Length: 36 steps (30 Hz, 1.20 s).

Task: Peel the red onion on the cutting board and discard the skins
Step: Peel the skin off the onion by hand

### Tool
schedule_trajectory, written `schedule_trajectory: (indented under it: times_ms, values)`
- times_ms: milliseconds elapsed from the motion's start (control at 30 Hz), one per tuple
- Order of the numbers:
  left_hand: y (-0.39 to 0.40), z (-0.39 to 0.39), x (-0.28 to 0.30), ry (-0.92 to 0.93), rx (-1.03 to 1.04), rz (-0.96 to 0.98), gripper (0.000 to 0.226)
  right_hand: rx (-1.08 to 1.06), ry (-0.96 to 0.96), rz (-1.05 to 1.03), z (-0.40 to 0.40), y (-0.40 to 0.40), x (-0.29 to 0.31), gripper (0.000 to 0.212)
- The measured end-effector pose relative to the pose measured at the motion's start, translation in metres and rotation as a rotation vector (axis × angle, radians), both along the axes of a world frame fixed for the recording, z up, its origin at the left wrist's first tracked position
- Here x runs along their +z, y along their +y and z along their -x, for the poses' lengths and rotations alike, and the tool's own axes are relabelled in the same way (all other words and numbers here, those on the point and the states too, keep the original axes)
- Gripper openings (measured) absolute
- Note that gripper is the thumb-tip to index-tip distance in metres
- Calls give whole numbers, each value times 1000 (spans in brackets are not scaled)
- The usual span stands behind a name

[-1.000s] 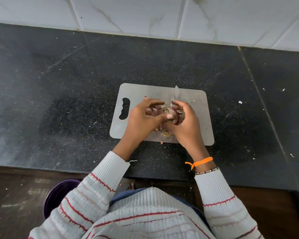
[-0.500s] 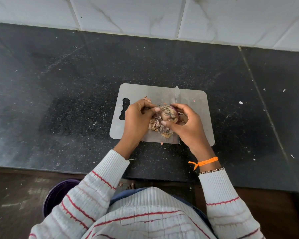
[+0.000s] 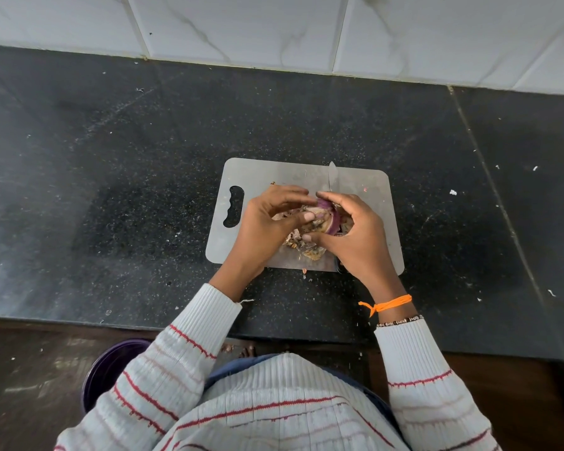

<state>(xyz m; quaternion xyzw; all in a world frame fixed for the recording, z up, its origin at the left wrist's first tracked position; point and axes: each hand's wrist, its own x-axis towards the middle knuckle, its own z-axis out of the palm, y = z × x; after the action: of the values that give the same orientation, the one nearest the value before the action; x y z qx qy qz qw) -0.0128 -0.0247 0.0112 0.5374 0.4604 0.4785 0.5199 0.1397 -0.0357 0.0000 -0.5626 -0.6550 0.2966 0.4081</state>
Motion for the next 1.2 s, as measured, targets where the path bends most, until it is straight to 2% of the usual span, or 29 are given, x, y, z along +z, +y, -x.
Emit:
schedule_trajectory:
  times_ms: [200, 400, 567, 667, 700, 767, 833, 900, 967, 1067, 1133, 1200]
  values:
    - [2, 1, -7, 195, 68, -194, 16, 13, -4, 17, 1, -2, 2, 66]
    - [3, -4, -11, 477, 102, -341, 2, 8, -4, 52, 0, -3, -1, 65]
    - [4, -2, -14, 499, 176, -279, 5, 11, 2, 58, -2, -4, 1, 64]
    - [7, 4, -15, 505, 243, -174, 10, 1, 9, 28, -3, -5, 2, 63]
    - [7, 5, -14, 448, 247, -98, 17, -4, 4, 12, -3, -5, 2, 63]
    - [2, 2, -7, 185, 194, 88, 27, -11, -23, -23, -3, -4, 2, 63]
    - [-4, -3, 2, -35, 77, 271, 23, -22, -79, -71, -1, -3, 0, 63]
    - [-6, -6, 4, -113, -65, 397, 24, -48, -129, -115, 2, -1, -3, 61]
    - [-6, -8, -1, -178, -108, 422, 36, -55, -160, -142, 4, 0, -5, 60]
    - [-4, -6, -4, -334, -69, 407, 36, 1, -122, -118, 1, -1, -2, 64]
    - [-4, -3, -4, -405, -94, 396, 38, 25, 0, -67, -3, -2, 1, 58]
    - [-4, 0, -4, -420, -137, 363, 42, 21, 203, 14, -6, -3, 1, 46]
